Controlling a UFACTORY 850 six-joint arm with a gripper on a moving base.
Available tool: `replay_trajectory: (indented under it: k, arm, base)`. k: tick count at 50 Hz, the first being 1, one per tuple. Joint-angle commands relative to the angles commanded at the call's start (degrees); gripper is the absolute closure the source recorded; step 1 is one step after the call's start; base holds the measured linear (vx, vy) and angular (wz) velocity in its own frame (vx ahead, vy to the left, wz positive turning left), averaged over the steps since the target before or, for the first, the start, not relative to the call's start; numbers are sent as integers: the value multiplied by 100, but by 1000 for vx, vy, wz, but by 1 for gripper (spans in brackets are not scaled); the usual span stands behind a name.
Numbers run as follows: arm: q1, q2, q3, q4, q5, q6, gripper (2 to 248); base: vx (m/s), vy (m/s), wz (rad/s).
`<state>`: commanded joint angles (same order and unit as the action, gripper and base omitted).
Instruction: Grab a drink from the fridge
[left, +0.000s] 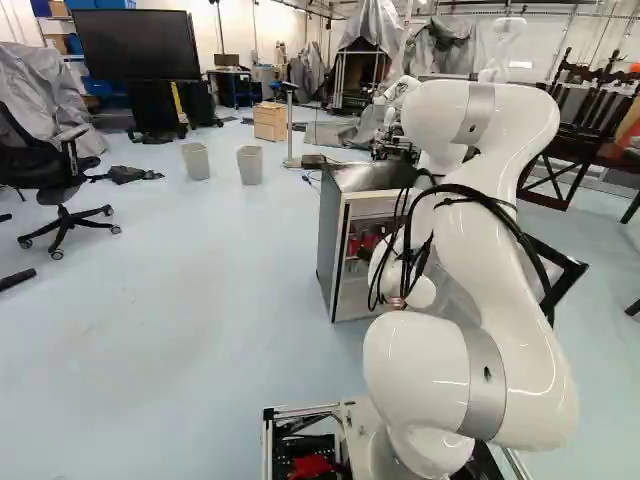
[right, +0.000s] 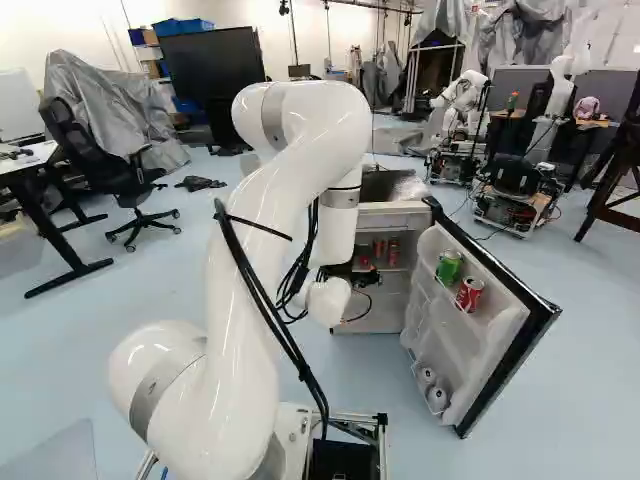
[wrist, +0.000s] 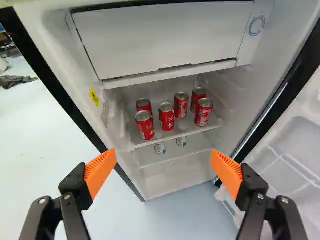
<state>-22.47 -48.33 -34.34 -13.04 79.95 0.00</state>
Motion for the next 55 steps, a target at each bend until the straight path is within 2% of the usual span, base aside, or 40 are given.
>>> replay_trajectory:
  k: [37, 55]
  arm:
    - [-36, -916, -787, -297, 335, 0, 3]
    - [-67, -1369, -1225, -331, 583, 0, 3]
  base:
    - [0, 0, 0]
    - [0, 0, 0]
